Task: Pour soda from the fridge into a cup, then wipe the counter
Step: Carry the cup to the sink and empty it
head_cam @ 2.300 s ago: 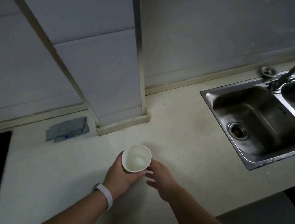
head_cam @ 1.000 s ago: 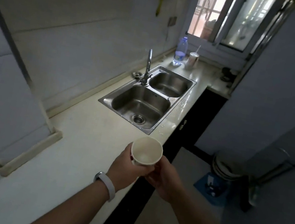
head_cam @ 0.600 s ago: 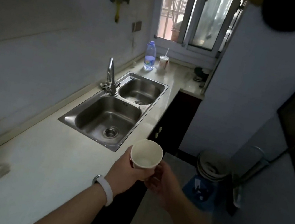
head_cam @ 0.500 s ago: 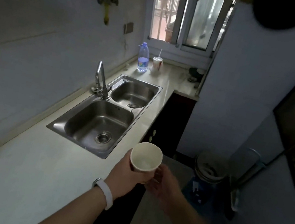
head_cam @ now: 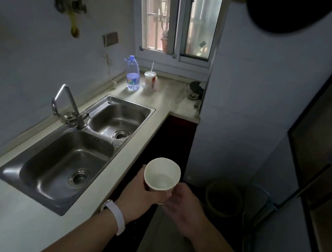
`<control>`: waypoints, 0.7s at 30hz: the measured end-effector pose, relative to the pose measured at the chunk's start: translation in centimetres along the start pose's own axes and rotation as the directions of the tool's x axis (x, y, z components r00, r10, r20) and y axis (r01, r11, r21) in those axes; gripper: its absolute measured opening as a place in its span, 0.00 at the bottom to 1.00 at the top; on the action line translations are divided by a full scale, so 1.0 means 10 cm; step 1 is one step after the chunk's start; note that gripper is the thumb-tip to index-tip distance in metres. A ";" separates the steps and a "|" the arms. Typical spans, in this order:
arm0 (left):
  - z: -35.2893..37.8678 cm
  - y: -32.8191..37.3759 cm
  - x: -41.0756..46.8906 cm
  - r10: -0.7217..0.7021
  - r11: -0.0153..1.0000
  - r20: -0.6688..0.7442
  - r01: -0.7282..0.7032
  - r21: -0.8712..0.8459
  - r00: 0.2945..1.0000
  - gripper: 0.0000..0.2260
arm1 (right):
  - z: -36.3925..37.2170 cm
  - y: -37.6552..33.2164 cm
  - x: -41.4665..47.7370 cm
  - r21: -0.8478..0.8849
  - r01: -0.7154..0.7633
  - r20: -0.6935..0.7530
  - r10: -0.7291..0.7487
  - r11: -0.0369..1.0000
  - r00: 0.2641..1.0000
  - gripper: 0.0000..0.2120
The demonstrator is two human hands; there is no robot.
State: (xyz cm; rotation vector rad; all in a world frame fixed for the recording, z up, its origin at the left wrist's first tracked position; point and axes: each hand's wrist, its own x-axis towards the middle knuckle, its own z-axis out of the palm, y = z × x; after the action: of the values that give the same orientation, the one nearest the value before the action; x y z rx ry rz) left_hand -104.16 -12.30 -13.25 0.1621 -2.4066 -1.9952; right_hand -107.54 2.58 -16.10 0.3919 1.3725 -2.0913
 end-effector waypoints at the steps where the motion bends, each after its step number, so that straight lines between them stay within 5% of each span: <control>1: 0.02 0.00 0.09 0.006 1.000 -0.006 -0.006 0.003 1.000 0.30 | -0.03 -0.06 0.06 0.000 0.001 0.005 -0.001 1.000 1.000 0.14; 21: -0.34 -0.30 2.84 -0.027 0.994 -0.004 0.027 -0.108 1.000 0.26 | 0.18 -1.37 2.50 -0.073 -0.080 -0.042 0.077 0.994 0.996 0.15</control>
State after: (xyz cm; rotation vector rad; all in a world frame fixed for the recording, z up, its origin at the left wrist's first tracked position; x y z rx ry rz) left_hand -131.99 -18.60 -17.20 0.1988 -2.2987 -2.1266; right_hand -135.33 -3.12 -18.98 0.4501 1.4305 -1.9722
